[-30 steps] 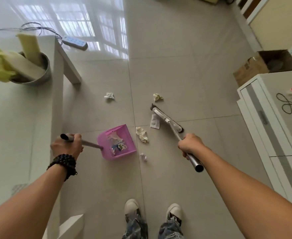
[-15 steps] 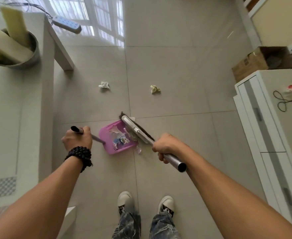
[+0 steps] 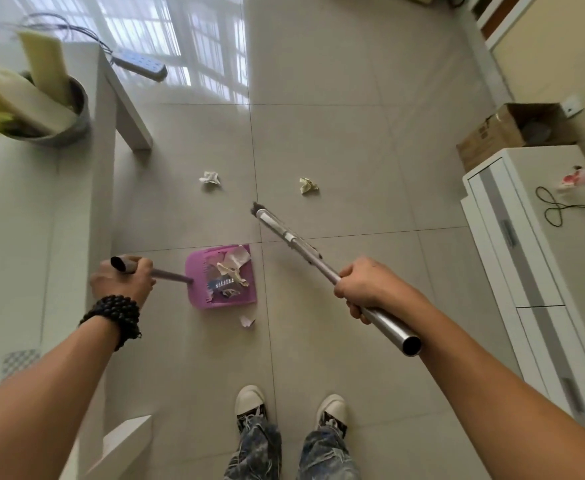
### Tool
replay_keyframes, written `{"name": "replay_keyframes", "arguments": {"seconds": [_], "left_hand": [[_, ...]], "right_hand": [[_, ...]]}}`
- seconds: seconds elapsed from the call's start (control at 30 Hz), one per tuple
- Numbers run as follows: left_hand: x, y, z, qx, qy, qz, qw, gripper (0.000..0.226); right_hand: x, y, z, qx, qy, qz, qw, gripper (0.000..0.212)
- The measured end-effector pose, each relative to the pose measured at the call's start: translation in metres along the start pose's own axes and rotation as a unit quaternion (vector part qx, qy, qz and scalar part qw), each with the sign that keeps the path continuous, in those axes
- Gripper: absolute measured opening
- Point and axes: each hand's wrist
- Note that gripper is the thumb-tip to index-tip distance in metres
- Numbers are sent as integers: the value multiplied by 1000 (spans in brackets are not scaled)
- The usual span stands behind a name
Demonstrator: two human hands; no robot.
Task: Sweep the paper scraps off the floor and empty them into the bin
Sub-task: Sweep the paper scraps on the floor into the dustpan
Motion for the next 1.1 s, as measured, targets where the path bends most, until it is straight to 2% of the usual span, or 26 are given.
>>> {"name": "replay_keyframes", "arguments": {"seconds": [0.2,0.33,0.53,0.6,0.7,0.77,0.87,0.93,1.1], "left_hand": [[-8,-7,45,-67,-14,-24,997,14],[-2,-9,69,-110,-34,-26,993,39],[21,-44,68,-108,-21,9,994,22],[26,-56,61,-88,-2,34,996,21],[30,-72,53,-15,18,82,996,36],[35,-82,46,35,45,116,992,23],[29,-90,39,109,59,149,981,18],[22,-90,36,138,66,167,974,20],[15,-58,38,183,90,177,963,19]], "right_hand": [[-1,23,-22,-56,-11,-42,997,25],[7,24,-47,-109,-46,-76,990,8],[21,16,-103,-254,-131,-123,950,11],[24,8,-118,-300,-153,-126,933,13],[27,-9,-128,-339,-172,-124,917,14],[28,-16,-123,-341,-178,-120,915,12],[33,-28,-104,-307,-172,-97,931,9],[37,-34,-88,-270,-155,-72,948,15],[37,-59,-40,-219,-102,-25,970,21]]}}
Point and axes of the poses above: each hand's wrist, its own x-axis away from the middle knuckle, its own z-axis out of the back of the hand, y = z × x, and after that the axes turned 1 degree about -y, right-handed
